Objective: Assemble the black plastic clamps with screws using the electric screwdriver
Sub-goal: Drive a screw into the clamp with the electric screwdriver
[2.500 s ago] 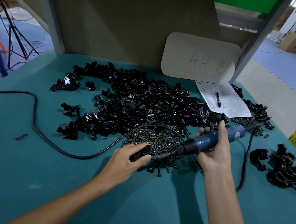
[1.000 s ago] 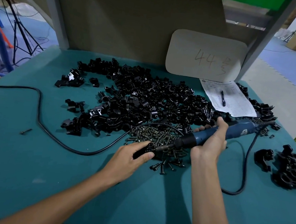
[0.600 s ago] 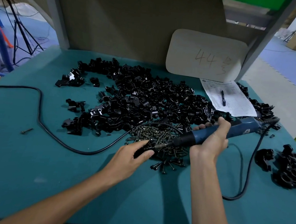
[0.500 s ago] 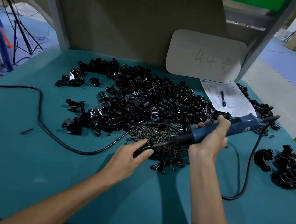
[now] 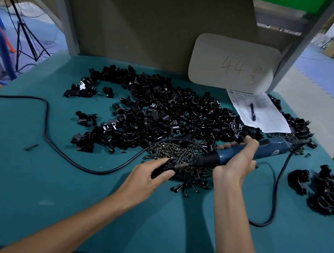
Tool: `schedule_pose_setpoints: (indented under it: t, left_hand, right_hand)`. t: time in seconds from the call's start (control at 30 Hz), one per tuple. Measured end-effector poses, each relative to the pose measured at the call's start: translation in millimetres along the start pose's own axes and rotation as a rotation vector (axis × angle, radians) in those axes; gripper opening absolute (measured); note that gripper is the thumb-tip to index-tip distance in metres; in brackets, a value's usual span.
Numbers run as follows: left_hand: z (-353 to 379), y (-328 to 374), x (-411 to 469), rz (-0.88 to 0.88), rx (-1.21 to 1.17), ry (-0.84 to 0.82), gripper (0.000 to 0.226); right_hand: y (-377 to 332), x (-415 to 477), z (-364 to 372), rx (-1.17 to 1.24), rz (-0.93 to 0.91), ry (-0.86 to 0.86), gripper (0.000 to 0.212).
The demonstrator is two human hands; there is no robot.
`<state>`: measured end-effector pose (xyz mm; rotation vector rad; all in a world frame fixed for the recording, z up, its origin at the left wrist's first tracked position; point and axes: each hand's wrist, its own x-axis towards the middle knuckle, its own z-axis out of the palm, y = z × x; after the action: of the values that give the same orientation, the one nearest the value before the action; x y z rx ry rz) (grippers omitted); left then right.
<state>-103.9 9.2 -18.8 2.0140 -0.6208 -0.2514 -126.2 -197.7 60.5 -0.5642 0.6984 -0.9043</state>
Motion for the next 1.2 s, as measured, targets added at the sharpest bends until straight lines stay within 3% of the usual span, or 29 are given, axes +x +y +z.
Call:
schedule_pose_setpoints:
  t: [0.27, 0.43, 0.7, 0.83, 1.2]
  left_hand:
    - [0.1, 0.1, -0.8, 0.010, 0.027, -0.008, 0.068]
    - [2.0, 3.3, -2.5, 0.001, 0.048, -0.049, 0.023]
    - [3.7, 7.2, -4.7, 0.047, 0.134, -0.113, 0.027]
    - [3.5, 9.5, -4.4, 0.031, 0.123, -0.124, 0.043]
    - [6.7, 6.3, -4.7, 0.066, 0.220, -0.109, 0.028]
  right_hand:
    - [0.5, 0.6, 0.0, -0.001, -0.005, 0.018, 0.036]
    - [0.4, -1.4, -0.2, -0.015, -0.016, 0.012, 0.035]
    - [-0.4, -6.7, 2.6, -0.020, -0.036, -0.002, 0.036]
    - [-0.4, -9.8, 2.6, -0.031, -0.054, -0.010, 0.037]
    - [-2.2, -16.5, 6.0, -0.065, -0.106, -0.015, 0.025]
